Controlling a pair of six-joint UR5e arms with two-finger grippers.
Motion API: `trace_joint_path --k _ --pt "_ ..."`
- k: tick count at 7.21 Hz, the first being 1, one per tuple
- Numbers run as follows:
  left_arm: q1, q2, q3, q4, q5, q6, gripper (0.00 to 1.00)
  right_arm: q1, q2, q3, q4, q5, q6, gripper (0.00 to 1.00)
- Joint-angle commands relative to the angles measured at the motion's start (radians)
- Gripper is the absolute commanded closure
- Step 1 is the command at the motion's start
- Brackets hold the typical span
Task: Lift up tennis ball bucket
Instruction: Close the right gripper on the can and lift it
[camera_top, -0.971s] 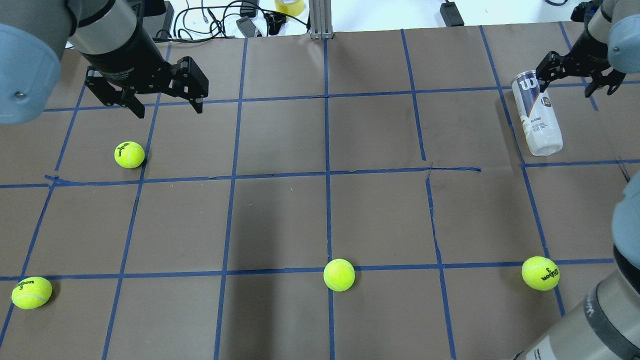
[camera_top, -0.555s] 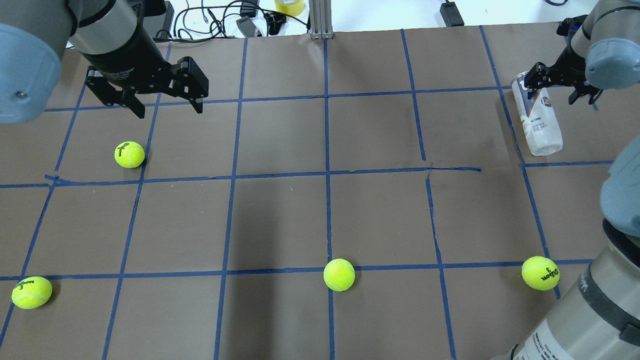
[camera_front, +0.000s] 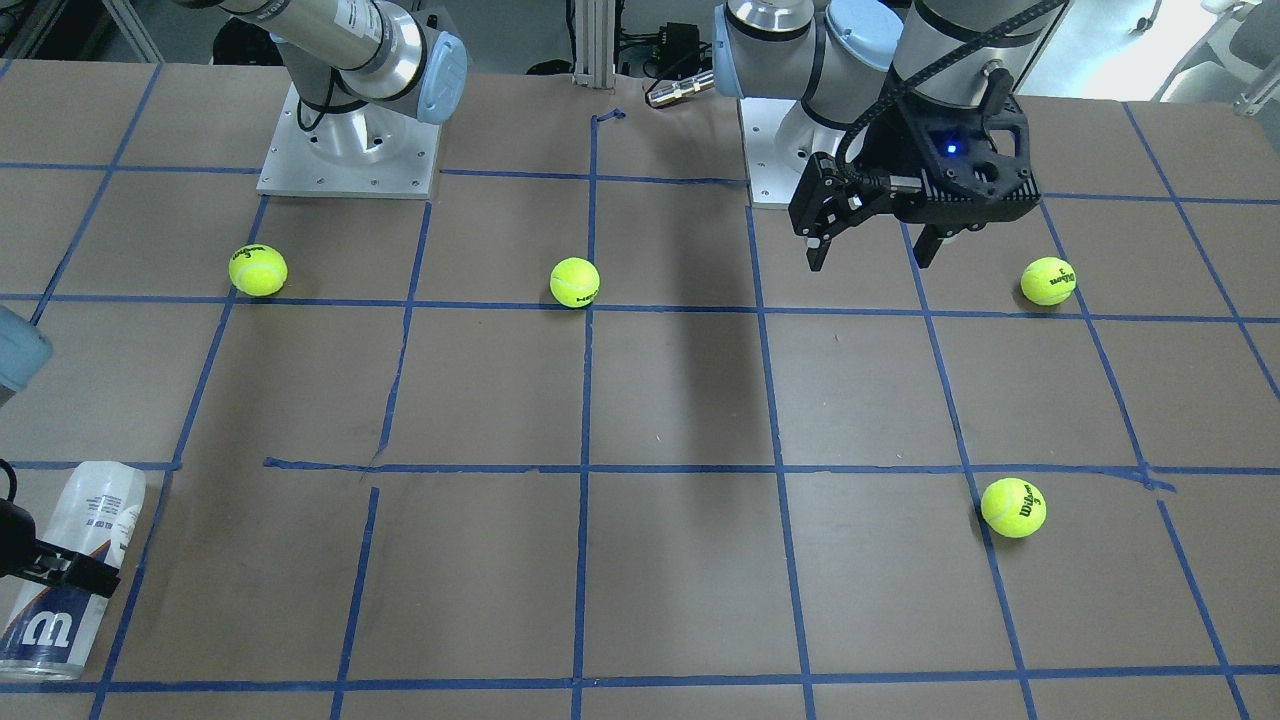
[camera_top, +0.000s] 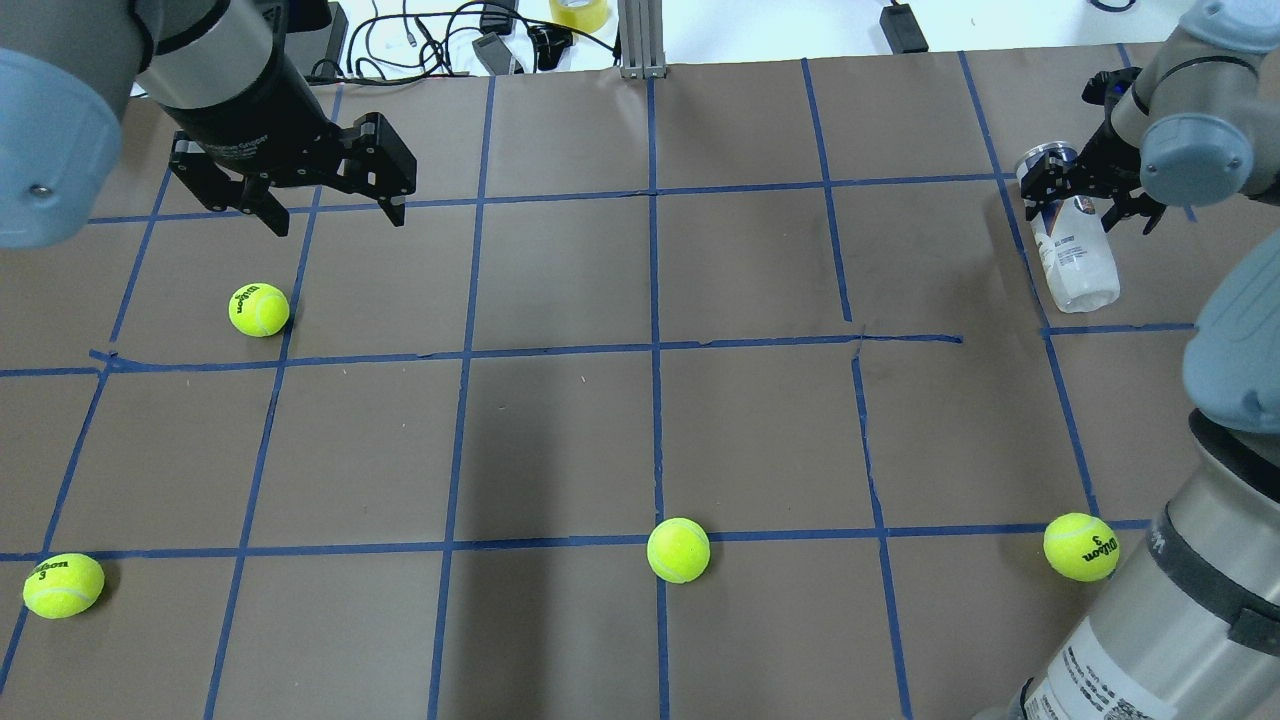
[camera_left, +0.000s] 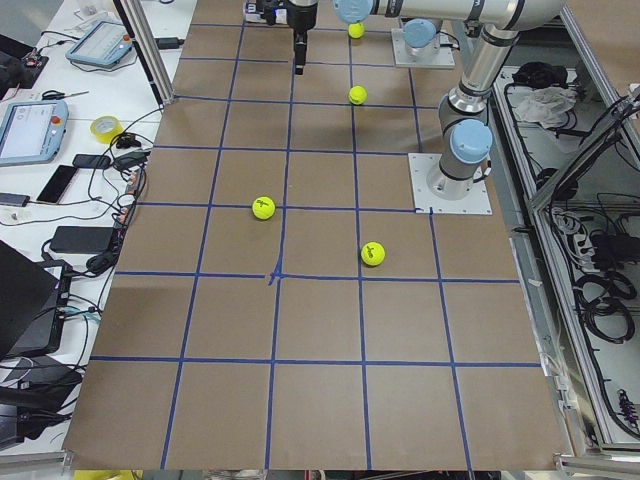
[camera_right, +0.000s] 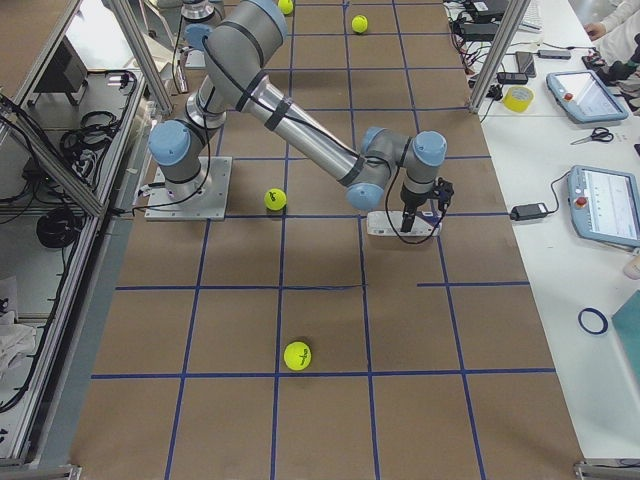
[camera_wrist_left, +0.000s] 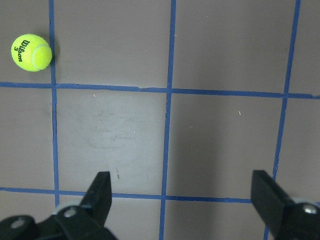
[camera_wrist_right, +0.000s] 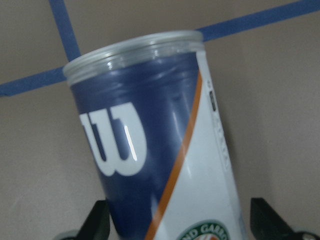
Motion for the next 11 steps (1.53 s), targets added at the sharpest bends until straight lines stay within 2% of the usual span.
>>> trace_joint_path --k 1,4,5,6,7,11 --pt "0.001 0.000 0.000 0.000 -0.001 0.000 0.00 0.000 0.007 0.004 -0.025 0.005 -0.064 0.00" --pt "0.001 0.000 0.000 0.000 -0.001 0.000 0.00 0.000 0.025 0.011 -0.034 0.014 -0.115 0.00" --pt "0.001 0.000 0.000 0.000 -0.001 0.000 0.00 0.000 0.027 0.011 -0.033 0.014 -0.168 0.11" --pt "0.002 0.000 0.000 0.000 0.000 0.000 0.00 0.000 0.027 0.011 -0.034 0.012 -0.208 0.12" --pt "0.008 0.002 0.000 0.000 -0.001 0.002 0.00 0.000 0.027 0.012 -0.026 0.012 -0.214 0.20" --pt "0.010 0.002 0.000 0.000 -0.001 0.000 0.00 0.015 0.010 0.001 -0.030 0.017 -0.254 0.21"
